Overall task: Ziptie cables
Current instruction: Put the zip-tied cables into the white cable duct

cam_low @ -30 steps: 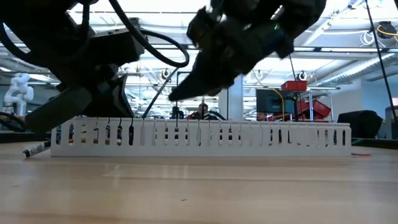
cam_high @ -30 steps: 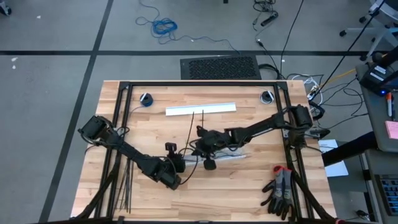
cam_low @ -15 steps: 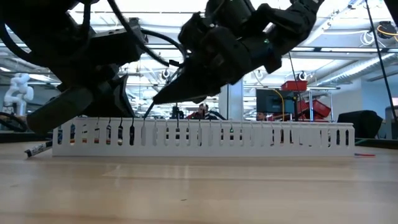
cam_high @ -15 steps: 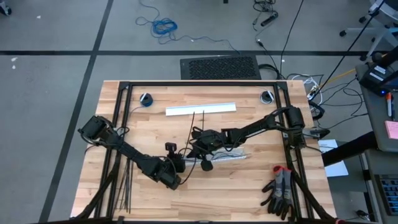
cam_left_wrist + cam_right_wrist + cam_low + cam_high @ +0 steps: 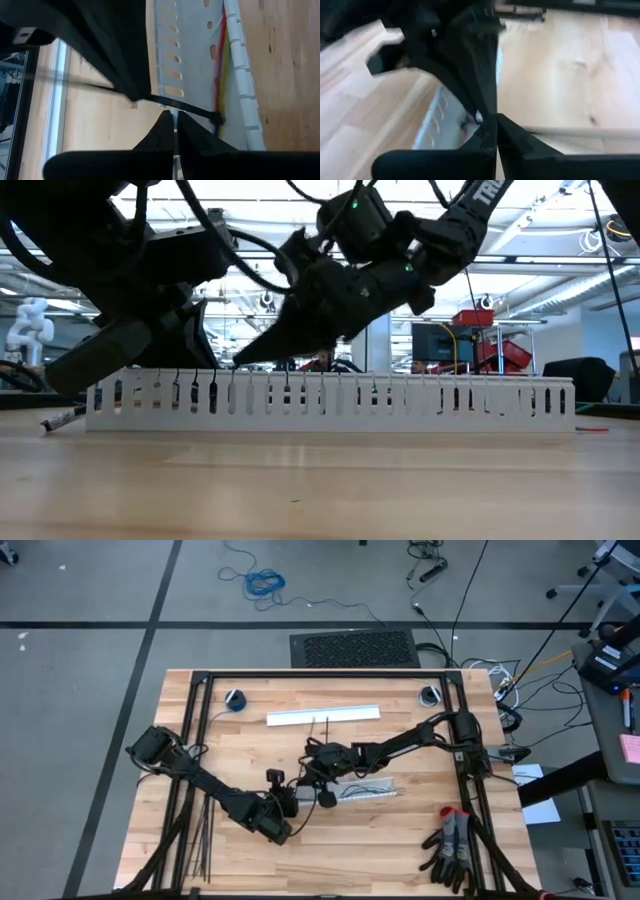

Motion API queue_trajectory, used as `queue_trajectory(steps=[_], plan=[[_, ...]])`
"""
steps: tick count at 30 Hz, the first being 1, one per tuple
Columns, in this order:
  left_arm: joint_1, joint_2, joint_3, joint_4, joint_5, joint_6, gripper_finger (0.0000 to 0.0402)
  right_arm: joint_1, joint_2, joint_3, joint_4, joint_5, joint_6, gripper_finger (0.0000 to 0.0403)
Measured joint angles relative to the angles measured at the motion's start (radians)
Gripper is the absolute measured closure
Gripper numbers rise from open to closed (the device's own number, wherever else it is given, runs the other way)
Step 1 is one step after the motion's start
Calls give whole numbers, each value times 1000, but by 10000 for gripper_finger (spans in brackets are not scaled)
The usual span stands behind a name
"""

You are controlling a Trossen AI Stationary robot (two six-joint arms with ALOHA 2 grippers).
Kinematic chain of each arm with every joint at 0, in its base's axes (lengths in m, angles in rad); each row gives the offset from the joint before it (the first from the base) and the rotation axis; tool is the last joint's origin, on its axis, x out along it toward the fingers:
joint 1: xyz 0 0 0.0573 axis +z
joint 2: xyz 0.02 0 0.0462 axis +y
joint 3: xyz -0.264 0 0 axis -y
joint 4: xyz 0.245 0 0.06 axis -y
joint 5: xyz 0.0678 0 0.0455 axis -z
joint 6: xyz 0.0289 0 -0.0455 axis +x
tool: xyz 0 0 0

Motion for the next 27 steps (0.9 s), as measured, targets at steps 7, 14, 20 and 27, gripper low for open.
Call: queue_trajectory(steps=[7,14,20,27], plan=[[-2,0,0,5,0,1,396,-11,75,47,8,-4,2,403],[-12,1,0,11,-1,-1,396,-9,103,82,-22,-4,4,403],[-12,1,1,9,0,-3,396,-8,66,83,-173,10,37,403],[-12,1,1,6,0,-26,396,21,-28,76,-374,138,2,403]])
